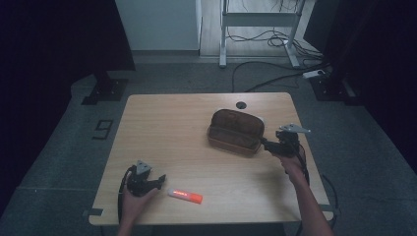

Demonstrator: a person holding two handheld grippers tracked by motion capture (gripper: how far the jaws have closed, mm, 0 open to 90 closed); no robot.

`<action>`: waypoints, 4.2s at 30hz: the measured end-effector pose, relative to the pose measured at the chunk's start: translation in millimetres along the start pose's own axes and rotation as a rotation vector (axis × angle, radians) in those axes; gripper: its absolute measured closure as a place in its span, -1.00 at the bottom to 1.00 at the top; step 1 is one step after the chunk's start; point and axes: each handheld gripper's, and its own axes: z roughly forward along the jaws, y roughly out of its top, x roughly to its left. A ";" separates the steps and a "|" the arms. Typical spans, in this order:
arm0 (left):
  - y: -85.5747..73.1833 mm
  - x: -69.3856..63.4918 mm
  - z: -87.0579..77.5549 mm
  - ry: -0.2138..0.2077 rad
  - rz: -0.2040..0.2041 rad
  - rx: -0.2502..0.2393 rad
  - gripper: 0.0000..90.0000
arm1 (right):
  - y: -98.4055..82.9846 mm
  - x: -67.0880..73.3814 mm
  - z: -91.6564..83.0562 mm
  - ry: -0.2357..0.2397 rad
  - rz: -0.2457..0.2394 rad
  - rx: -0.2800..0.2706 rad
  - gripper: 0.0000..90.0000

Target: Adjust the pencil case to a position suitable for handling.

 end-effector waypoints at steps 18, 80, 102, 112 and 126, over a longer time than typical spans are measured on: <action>0.0 0.0 0.0 0.000 -0.001 0.000 -0.38 | 12.2 -15.4 32.7 0.016 0.012 -0.012 -0.40; 0.4 -0.1 0.4 0.002 0.001 0.000 -0.38 | 14.3 -14.2 77.6 0.201 -0.114 -0.053 0.80; 0.4 -0.1 0.5 0.002 0.001 0.000 -0.38 | 18.1 -22.1 41.5 0.311 -0.004 -0.178 0.81; 0.4 -0.1 0.5 0.002 0.001 0.001 -0.38 | 24.3 -9.9 26.9 0.356 -0.007 -0.215 0.81; 0.4 -0.1 0.4 0.002 0.001 0.001 -0.38 | 26.7 11.6 13.9 0.419 -0.032 -0.232 0.81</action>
